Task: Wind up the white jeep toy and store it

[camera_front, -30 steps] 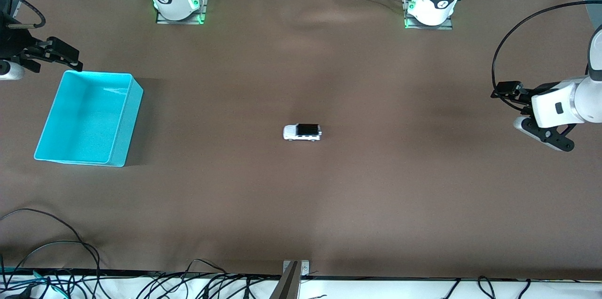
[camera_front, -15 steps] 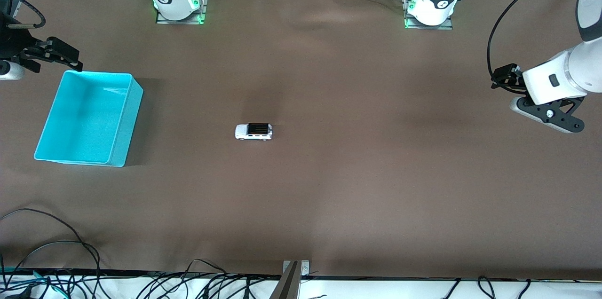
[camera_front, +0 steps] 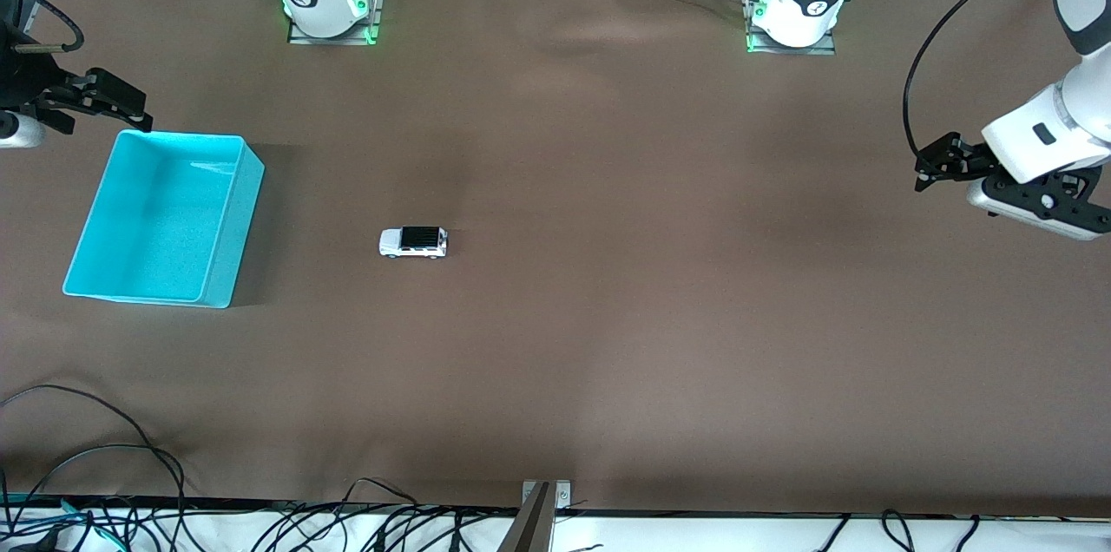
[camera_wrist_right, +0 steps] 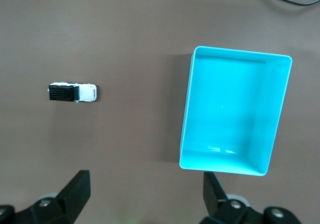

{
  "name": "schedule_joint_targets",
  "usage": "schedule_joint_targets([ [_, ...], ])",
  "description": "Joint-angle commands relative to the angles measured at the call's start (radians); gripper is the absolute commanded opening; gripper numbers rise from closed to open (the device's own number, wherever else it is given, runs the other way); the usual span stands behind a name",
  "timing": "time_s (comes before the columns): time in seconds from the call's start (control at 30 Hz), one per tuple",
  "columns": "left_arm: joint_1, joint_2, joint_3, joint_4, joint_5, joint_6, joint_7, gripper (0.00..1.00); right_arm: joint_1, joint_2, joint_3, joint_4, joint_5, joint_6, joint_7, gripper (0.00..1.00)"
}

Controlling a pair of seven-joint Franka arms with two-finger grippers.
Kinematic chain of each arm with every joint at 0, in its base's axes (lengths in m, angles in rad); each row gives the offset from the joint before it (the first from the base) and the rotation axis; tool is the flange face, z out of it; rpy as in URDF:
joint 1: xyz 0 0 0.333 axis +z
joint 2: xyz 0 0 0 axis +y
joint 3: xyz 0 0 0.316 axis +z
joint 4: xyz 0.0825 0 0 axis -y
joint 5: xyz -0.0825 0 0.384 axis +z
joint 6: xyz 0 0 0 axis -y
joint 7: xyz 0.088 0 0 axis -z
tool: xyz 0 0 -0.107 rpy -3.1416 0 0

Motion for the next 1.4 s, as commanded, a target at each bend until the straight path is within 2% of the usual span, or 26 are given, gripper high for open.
schedule_joint_targets([
  [0.0, 0.036, -0.150, -0.060, -0.119, -0.016, -0.007, -0.110, 1.00, -0.003, 0.008, 0.002, 0.025, -0.013, -0.007, 0.001, 1.00],
  [0.13, 0.168, -0.176, -0.197, -0.106, -0.016, -0.061, -0.114, 1.00, -0.004, 0.008, 0.002, 0.025, -0.012, -0.007, 0.002, 1.00],
  [0.23, 0.199, -0.181, -0.234, -0.102, -0.013, -0.081, -0.114, 1.00, 0.002, 0.003, 0.005, 0.022, -0.012, -0.012, 0.056, 1.00],
  [0.47, 0.169, -0.179, -0.209, -0.053, -0.015, -0.148, -0.127, 1.00, 0.014, 0.008, 0.009, 0.019, -0.007, -0.013, 0.121, 1.00],
  [0.6, 0.094, -0.164, -0.136, -0.008, -0.013, -0.188, -0.128, 1.00, 0.014, 0.011, 0.009, 0.018, -0.001, -0.015, 0.113, 1.00],
  [0.67, 0.083, -0.150, -0.122, -0.002, -0.015, -0.188, -0.133, 1.00, 0.014, 0.011, 0.009, 0.018, -0.001, -0.016, 0.113, 1.00],
  [1.1, 0.093, -0.123, -0.123, 0.021, -0.016, -0.201, -0.139, 1.00, 0.014, 0.028, 0.011, -0.010, 0.001, -0.007, 0.110, 1.00],
  [1.37, 0.097, -0.121, -0.123, 0.038, -0.016, -0.218, -0.150, 1.00, -0.001, 0.020, 0.060, -0.077, 0.001, 0.051, 0.121, 1.00],
])
